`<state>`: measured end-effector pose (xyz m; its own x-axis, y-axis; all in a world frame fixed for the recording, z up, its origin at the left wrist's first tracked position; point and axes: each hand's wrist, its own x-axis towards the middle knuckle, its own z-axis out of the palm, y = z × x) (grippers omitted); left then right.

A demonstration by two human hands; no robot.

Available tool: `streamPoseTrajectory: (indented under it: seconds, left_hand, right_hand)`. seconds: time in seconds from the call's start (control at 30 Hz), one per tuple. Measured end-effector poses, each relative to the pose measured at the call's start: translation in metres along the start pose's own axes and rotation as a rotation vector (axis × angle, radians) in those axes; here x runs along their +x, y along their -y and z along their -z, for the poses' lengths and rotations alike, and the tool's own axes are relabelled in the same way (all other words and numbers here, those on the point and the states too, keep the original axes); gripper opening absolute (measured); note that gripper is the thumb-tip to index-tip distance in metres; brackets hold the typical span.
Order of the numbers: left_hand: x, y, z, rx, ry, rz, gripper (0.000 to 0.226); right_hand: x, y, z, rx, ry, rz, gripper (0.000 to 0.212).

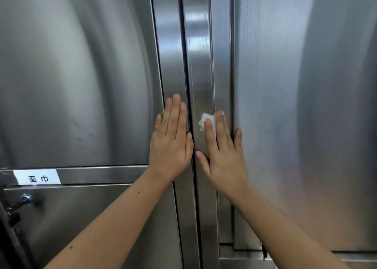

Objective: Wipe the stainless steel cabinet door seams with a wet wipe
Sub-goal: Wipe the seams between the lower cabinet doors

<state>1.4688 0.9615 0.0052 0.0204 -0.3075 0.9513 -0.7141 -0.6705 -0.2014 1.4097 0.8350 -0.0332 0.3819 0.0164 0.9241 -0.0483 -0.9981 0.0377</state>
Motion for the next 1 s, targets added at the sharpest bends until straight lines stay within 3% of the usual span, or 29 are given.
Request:
streamPoseTrajectory:
  seconds: [0.2,0.4,1.0]
  left_hand:
    - [-0.015,-0.001,-0.003,0.024,0.024,-0.002,0.058]
    - [-0.028,-0.008,-0.004,0.014,0.04,0.038,0.058]
    - [-0.071,-0.013,-0.015,-0.009,0.095,0.0,0.067]
  right_hand:
    - [-0.049,0.003,-0.01,-0.042,0.078,0.031,0.075]
    - [-0.003,-0.014,0.0,-0.067,0.022,0.122,0.074]
    - [-0.011,-0.01,-0.005,-0.081,0.004,0.105,0.073]
